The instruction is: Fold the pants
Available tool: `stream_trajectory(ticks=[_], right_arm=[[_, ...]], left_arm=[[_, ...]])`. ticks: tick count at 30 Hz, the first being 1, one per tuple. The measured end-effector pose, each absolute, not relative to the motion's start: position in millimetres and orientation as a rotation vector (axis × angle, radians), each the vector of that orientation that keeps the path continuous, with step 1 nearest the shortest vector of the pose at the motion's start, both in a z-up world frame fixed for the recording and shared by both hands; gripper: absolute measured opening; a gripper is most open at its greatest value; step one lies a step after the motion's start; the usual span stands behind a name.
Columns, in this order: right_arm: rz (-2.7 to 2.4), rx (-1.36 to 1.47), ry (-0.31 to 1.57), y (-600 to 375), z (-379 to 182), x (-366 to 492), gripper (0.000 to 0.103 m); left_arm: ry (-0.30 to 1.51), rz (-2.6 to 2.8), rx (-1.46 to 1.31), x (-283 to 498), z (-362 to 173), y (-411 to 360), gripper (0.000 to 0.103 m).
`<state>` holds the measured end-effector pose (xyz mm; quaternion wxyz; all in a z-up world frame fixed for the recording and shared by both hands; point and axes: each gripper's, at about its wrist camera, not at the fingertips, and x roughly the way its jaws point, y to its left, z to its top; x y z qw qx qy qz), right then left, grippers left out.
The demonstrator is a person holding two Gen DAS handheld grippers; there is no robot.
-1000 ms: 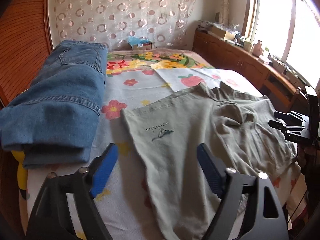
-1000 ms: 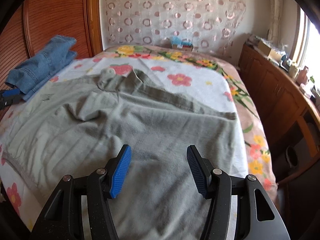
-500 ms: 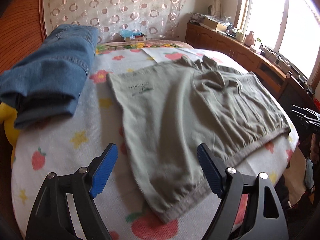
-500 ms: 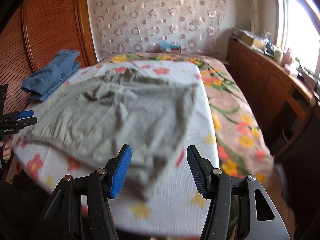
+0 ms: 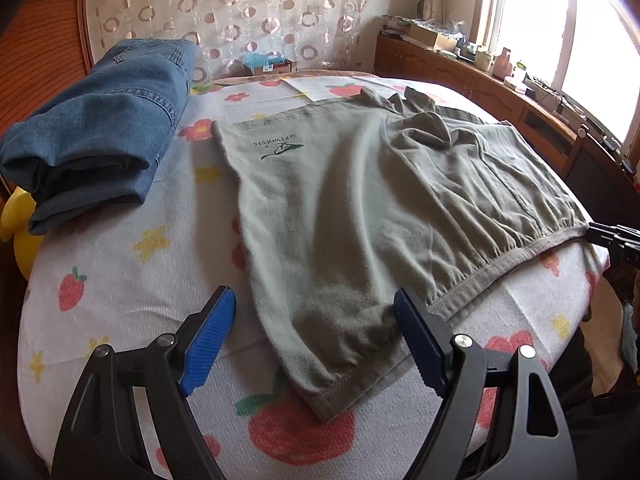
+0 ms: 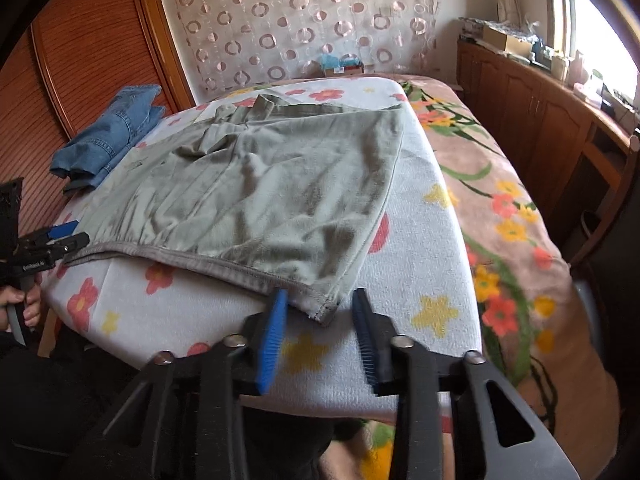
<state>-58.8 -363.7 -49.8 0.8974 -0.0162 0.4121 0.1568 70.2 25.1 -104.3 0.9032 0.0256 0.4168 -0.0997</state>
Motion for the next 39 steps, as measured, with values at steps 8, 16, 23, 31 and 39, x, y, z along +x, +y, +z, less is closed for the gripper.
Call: stream_trajectory(ticks=[8,16,23,31,39], right_arm=[[0.341,-0.121,0.859,-351.7,-48.0,-69.5,0.01],[0.33,-0.104,0.767,-352.2,-30.6,-78.0,0.017],[0.33,-0.105,0.674,-335.2,-21.2,-82.8,0.03],[0.366,-0.116,0.646,-314.2,-29.5,-80.6,0.041],[0.375,-0.096,0.645,-318.0,-32.8,-79.2,0.041]], left_arm=[[0.842,-0.192,0.065,67.6,-106.1,22.7,0.082],[0.842,-0.213,-0.022,59.1,-99.0,35.4,0.082],[0.839,-0.212,-0.056,44.6,-96.8,46.7,0.062],[0.837,-0.229,-0.068,37.6,-99.1,50.2,0.035],[0.81,-0.24,-0.059,37.4,-97.7,44.8,0.004]])
